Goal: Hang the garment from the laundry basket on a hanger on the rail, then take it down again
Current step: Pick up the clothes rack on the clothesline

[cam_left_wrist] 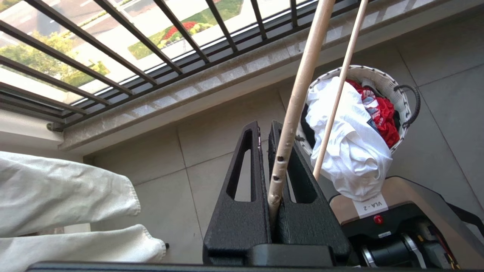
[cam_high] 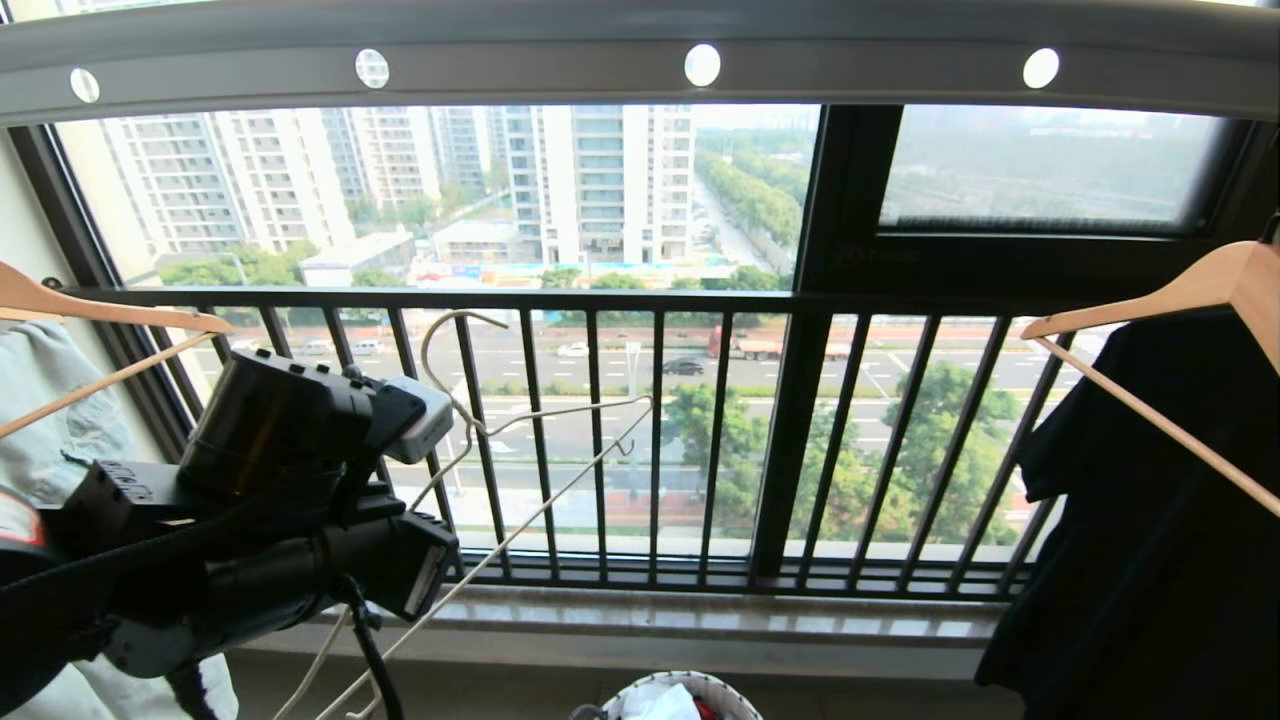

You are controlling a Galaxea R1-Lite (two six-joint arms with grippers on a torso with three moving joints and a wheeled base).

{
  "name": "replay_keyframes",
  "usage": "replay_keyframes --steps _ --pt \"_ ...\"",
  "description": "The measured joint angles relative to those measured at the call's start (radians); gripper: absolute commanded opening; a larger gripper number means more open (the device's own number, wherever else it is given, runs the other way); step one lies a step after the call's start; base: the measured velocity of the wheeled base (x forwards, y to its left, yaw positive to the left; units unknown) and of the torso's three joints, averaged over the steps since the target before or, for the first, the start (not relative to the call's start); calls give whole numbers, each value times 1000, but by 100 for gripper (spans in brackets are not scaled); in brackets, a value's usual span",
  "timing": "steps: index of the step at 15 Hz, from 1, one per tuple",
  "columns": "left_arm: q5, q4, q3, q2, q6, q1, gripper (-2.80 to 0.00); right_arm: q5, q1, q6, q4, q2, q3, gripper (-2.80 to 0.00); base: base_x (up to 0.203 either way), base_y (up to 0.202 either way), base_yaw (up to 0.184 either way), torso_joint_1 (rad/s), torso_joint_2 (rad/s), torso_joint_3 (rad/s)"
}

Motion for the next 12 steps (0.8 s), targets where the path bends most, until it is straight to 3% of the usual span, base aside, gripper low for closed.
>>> replay_keyframes --steps 2,6,10,12 --pt "-61 -79 26 64 14 23 -280 0 0 0 0 0 0 -280 0 0 0 0 0 0" --pt "-142 -78 50 100 26 59 -280 0 0 0 0 0 0 -280 0 0 0 0 0 0" --pt "-340 -81 110 78 120 80 -280 0 0 1 0 0 0 -280 0 0 0 0 0 0" --pt "-356 -80 127 69 140 85 -280 0 1 0 0 0 0 -280 0 0 0 0 0 0"
